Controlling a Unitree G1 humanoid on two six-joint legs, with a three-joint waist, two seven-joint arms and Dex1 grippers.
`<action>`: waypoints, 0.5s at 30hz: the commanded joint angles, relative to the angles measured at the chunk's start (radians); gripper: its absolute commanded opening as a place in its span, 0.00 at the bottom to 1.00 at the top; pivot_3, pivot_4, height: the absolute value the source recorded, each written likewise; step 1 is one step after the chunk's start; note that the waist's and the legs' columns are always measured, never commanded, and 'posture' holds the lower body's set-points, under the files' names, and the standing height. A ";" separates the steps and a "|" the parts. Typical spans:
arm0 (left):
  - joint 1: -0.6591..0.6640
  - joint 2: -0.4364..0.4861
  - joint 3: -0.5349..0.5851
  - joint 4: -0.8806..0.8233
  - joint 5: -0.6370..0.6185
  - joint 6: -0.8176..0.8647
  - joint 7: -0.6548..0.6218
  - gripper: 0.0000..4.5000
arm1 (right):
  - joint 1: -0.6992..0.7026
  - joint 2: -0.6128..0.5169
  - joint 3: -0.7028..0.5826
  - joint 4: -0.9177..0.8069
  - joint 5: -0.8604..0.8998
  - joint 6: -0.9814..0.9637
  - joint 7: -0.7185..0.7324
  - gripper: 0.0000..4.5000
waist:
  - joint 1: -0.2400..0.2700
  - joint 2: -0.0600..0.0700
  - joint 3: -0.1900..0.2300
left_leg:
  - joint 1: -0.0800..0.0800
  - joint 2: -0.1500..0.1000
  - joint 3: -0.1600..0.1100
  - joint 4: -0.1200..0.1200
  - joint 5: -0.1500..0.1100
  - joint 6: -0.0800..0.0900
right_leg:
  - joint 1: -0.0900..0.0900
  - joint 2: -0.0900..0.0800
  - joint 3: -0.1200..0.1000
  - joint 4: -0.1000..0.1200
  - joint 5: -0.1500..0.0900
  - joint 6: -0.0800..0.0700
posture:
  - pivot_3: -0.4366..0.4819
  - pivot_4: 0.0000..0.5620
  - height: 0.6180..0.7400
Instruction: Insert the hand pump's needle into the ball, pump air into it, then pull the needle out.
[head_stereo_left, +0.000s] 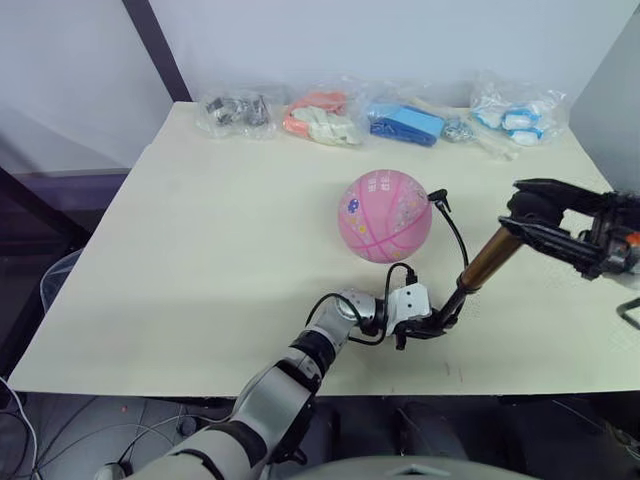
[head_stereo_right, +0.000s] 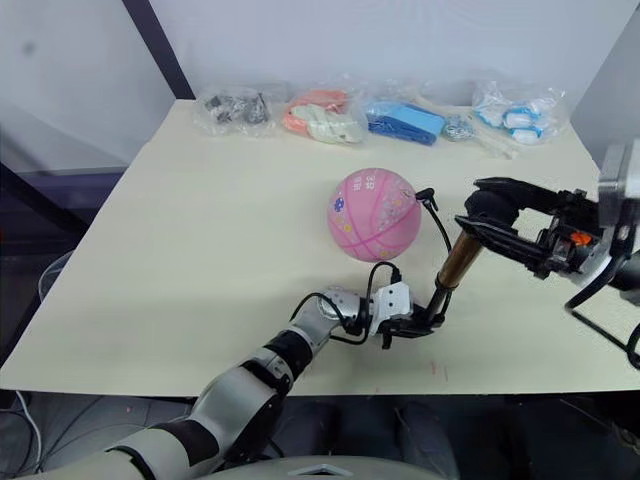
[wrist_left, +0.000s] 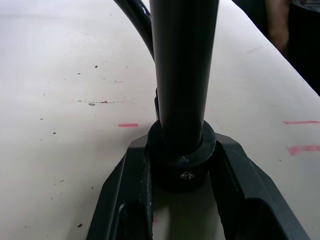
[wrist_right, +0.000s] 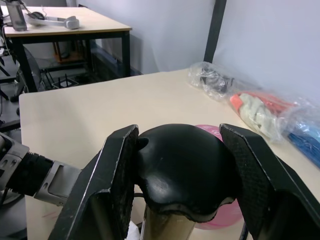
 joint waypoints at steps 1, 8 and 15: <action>0.038 0.039 -0.031 0.073 0.054 0.053 0.000 0.24 | 0.069 0.065 0.133 0.011 -0.156 -0.056 -0.003 0.47 | -0.001 -0.001 -0.002 | 0.000 0.000 0.000 0.001 0.000 0.000 | 0.000 0.001 0.000 0.001 0.000 0.000 | 0.48 0.27 1.00; 0.041 0.043 -0.031 0.069 0.052 0.053 0.001 0.24 | 0.149 0.167 0.308 0.103 -0.361 -0.188 0.015 0.47 | -0.008 -0.001 -0.003 | 0.005 0.000 0.000 0.003 0.000 0.000 | 0.004 0.003 0.000 0.003 0.000 0.000 | 0.48 0.27 1.00; 0.040 0.045 -0.030 0.071 0.052 0.053 0.004 0.24 | 0.220 0.243 0.396 0.229 -0.499 -0.319 0.030 0.47 | -0.011 -0.001 -0.004 | 0.014 0.001 -0.001 0.001 0.000 0.000 | 0.011 0.004 -0.001 0.002 0.000 0.000 | 0.48 0.27 1.00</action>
